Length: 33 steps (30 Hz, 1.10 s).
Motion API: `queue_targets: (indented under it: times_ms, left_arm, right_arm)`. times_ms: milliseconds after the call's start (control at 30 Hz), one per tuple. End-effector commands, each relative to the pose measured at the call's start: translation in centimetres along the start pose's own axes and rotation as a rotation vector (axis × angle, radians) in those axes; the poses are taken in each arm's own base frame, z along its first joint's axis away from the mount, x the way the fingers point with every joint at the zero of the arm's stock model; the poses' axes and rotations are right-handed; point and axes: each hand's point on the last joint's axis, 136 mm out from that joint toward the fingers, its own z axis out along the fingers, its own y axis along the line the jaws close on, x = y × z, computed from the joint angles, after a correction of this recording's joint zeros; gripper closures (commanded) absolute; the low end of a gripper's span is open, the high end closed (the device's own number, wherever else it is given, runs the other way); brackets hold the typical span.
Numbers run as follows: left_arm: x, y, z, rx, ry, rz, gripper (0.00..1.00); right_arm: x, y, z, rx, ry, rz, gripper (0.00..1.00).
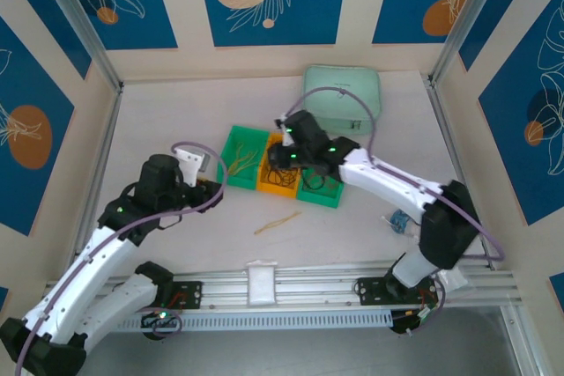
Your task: Untangle the cables
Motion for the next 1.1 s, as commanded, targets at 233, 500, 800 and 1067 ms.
queue_targets:
  times_ms: [233, 500, 800, 1067]
  left_arm:
    - [5.1, -6.1, 4.2, 0.182, 0.216, 0.183, 0.49]
    - [7.3, -8.4, 7.8, 0.221, 0.374, 0.293, 0.47]
    - [9.3, -8.1, 10.7, 0.199, 0.488, 0.305, 0.48]
    - [11.1, -6.7, 13.0, 0.138, 0.621, 0.361, 0.63]
  right_arm:
    - [4.0, -8.1, -8.6, 0.096, -0.007, 0.151, 0.85]
    - [4.7, -10.1, -11.1, 0.061, -0.080, 0.230, 0.85]
    - [5.2, -10.7, -11.2, 0.030, -0.080, 0.246, 0.85]
    - [5.3, -11.1, -11.2, 0.017, -0.083, 0.253, 0.85]
